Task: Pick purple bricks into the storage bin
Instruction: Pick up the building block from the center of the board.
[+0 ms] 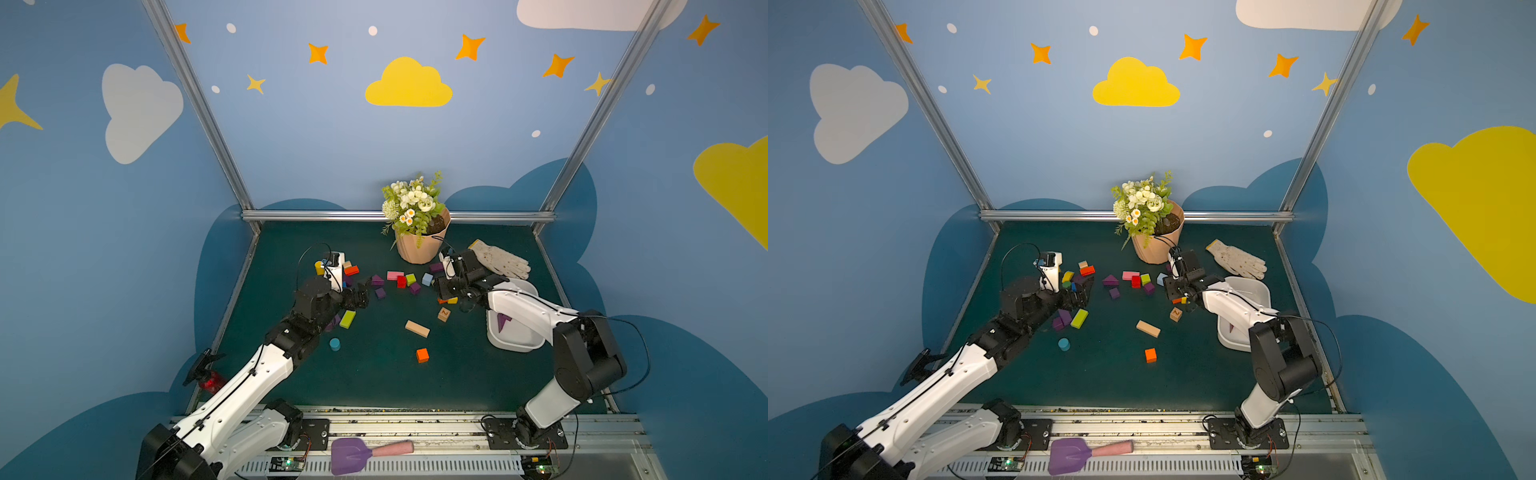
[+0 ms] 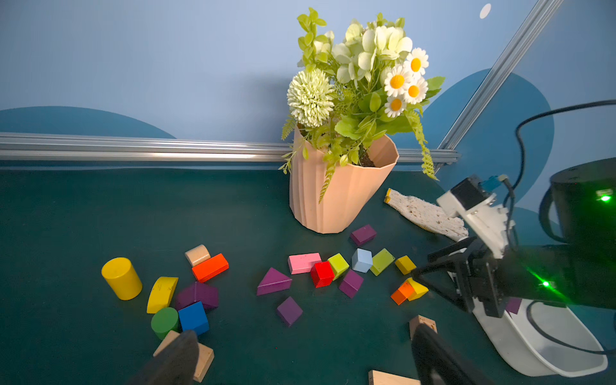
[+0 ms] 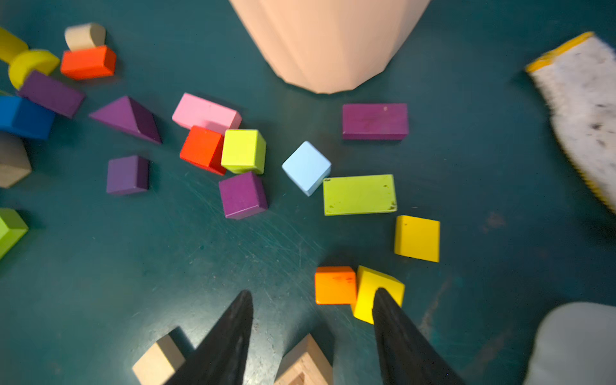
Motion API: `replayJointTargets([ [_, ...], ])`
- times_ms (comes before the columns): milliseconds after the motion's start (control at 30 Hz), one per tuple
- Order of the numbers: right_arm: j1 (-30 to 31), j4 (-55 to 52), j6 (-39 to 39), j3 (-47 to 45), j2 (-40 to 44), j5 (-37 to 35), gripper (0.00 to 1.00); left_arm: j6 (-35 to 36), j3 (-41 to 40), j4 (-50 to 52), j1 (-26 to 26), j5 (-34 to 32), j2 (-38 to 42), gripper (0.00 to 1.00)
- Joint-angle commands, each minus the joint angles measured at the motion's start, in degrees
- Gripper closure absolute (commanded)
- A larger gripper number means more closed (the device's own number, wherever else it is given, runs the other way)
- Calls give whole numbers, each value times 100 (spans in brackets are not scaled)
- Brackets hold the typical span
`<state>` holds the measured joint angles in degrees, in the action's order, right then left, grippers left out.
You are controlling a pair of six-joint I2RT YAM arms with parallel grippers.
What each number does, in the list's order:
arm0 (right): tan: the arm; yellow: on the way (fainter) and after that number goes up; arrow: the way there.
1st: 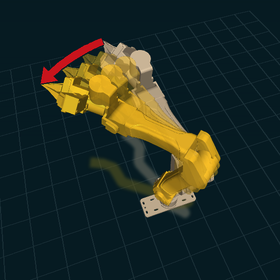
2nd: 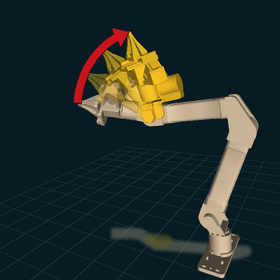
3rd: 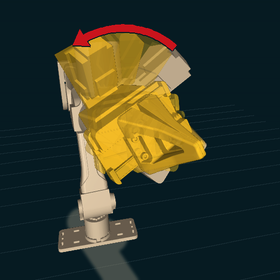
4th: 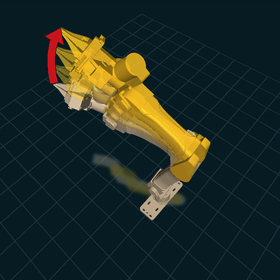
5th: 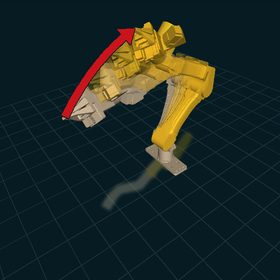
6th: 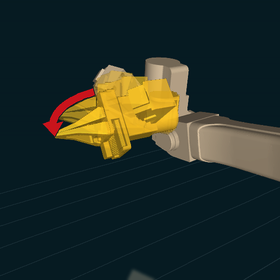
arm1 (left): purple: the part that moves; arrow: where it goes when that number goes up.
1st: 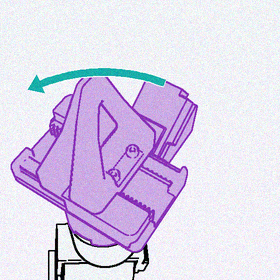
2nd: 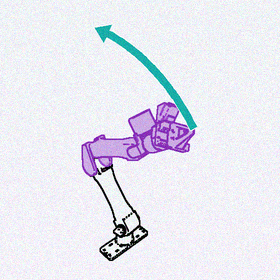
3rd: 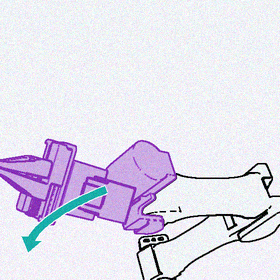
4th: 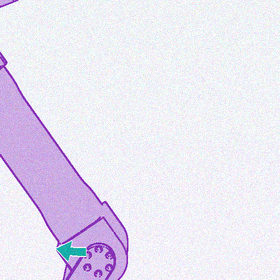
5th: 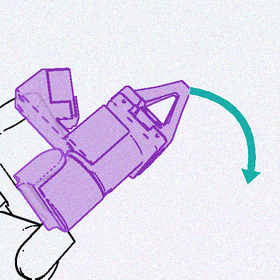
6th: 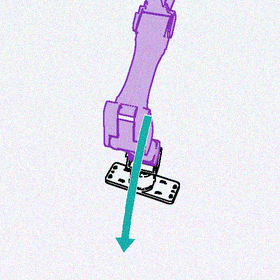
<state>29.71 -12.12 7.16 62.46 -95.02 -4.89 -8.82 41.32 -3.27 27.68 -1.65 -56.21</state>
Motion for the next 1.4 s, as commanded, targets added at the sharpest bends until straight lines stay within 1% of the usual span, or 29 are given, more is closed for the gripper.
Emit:
replayJointTargets([
  [0, 147, 128, -213, 129, -253, 41, 41, -5, 18, -10, -35, 182, 48, 0],
  [167, 320, 214, -398, 244, -575, 81, 40, -85, 132, 190, -70, 183, -23, 0],
  [533, 384, 289, -610, 618, -1133, 427, 40, -111, 150, 262, -122, 172, -4, 0],
  [933, 450, -41, -939, 1249, -1674, 517, 40, -85, 143, 256, -169, 332, -31, 0],
  [1167, 445, -280, -1102, 1574, -1943, 540, 40, -2, 108, 195, -184, 633, -46, 0],
  [1367, 430, -335, -1147, 1709, -2111, 594, 40, 20, 91, 151, -200, 727, -32, 0],
])
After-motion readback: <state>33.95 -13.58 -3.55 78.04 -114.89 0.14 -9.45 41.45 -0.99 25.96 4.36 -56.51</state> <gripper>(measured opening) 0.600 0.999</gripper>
